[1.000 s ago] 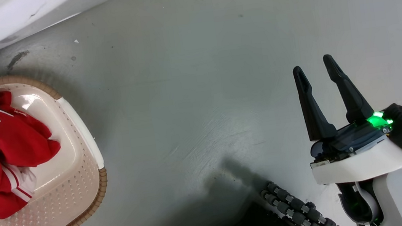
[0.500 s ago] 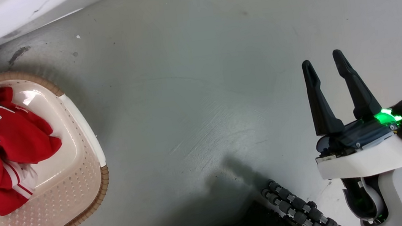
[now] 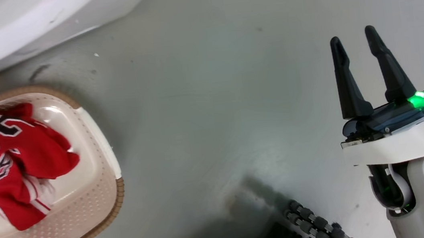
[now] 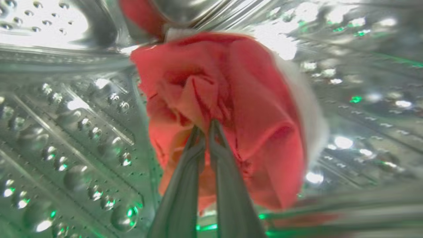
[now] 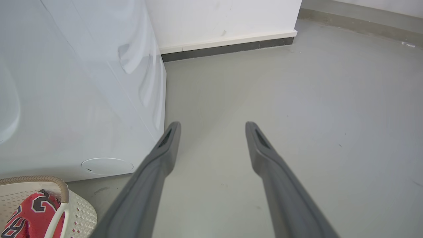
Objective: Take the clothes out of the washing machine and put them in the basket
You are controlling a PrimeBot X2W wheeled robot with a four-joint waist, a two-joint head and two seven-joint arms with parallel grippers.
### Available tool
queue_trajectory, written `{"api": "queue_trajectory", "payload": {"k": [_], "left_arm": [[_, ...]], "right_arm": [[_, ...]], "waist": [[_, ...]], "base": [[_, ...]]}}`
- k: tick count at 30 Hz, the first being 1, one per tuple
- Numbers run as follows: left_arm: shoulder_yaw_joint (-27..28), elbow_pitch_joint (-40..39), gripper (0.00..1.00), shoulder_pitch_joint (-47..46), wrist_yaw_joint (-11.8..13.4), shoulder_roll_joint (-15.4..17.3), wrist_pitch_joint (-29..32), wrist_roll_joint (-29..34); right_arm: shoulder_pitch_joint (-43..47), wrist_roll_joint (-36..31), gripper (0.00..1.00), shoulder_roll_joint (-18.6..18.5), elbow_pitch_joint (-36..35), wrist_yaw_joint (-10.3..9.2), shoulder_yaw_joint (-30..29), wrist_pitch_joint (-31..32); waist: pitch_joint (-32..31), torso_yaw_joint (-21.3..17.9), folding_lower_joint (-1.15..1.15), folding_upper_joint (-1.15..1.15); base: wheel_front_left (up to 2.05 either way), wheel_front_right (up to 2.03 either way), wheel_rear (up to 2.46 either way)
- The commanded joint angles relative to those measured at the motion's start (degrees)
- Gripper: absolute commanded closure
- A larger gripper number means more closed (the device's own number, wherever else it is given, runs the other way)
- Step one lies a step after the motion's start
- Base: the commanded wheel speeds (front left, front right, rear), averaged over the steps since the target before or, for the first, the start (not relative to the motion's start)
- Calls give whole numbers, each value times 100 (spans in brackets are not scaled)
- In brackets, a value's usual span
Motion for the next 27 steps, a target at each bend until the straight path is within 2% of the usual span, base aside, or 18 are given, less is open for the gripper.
{"api": "queue_trajectory", "payload": {"k": [1,19,27], "left_arm": [[-59,-60,100,174,-6,-42,-147,-110],[-676,-824,100,2973,-7,-422,-2454,-1777],[-861,-1221,100,4237,57,-581,-3588,-1673]], "right_arm": [[-104,-91,0,14,28,-6,-72,-15],[272,-947,0,10,354,-6,-562,-15],[599,-1219,0,10,463,-6,-718,-15]], "waist": [[-230,183,0,0],[-2202,1358,0,0],[-2933,1778,0,0]], "base": [[0,0,0],[0,0,0],[0,0,0]]}}
